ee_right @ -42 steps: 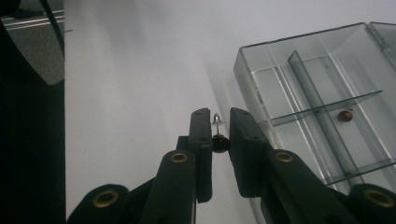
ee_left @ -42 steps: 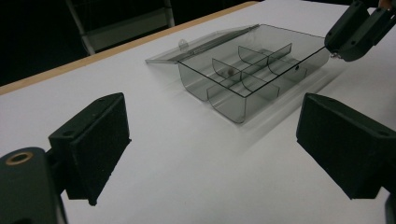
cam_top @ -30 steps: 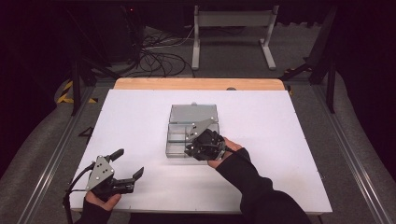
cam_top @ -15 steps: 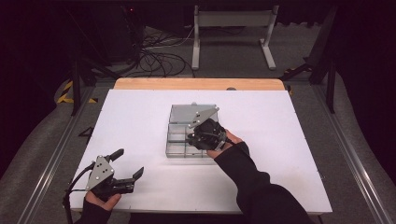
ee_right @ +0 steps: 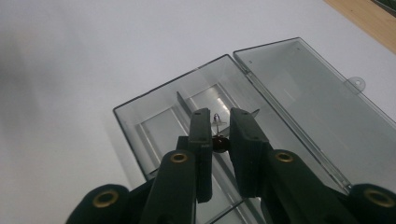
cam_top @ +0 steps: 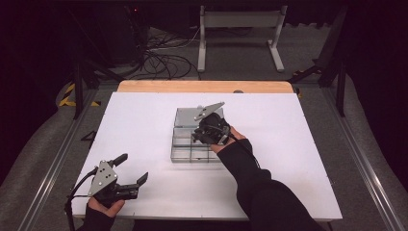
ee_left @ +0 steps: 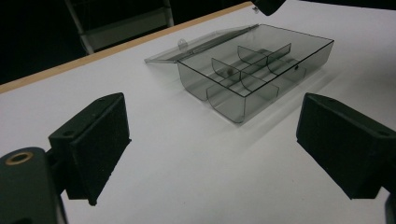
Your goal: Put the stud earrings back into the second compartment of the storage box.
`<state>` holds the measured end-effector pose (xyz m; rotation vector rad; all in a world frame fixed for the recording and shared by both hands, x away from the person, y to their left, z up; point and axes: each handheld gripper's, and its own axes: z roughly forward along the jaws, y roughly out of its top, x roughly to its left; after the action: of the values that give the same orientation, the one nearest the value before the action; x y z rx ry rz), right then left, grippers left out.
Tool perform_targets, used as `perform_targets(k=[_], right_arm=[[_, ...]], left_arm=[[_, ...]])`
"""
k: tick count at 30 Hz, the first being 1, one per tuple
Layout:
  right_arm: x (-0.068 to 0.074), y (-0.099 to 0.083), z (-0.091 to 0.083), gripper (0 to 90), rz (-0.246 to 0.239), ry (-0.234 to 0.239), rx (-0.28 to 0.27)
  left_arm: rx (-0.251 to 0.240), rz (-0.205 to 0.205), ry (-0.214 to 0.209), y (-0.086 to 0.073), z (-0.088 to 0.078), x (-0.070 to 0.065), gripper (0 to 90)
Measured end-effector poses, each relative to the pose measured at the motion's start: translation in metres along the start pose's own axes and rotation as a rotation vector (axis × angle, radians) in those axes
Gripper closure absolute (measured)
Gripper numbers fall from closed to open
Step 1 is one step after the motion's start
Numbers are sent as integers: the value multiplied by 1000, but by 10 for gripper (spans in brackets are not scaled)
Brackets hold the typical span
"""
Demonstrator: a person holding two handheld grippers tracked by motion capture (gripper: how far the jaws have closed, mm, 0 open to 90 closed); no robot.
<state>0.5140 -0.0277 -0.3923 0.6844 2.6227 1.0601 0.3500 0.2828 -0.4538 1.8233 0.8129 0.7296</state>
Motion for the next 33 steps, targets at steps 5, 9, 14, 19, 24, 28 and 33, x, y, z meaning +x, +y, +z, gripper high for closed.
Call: perform_targets(k=[5, 9, 14, 19, 24, 28, 33], right_arm=[[-8, -2, 7, 796, 28, -14, 4], [-13, -3, 14, 796, 41, -28, 10], [-18, -5, 22, 796, 44, -40, 16], [-21, -6, 26, 796, 36, -43, 11], [-26, -9, 36, 795, 38, -41, 43], [-28, -11, 43, 795, 42, -37, 63], [-30, -13, 52, 794, 42, -36, 93]], left_arm=[[-1, 0, -1, 0, 0, 0, 101], [2, 0, -4, 0, 0, 0, 101], [1, 2, -4, 0, 0, 0, 101], [4, 2, -10, 0, 1, -1, 101], [3, 1, -10, 0, 1, -1, 101], [5, 1, -13, 0, 1, -1, 102], [8, 2, -14, 0, 1, -1, 101]])
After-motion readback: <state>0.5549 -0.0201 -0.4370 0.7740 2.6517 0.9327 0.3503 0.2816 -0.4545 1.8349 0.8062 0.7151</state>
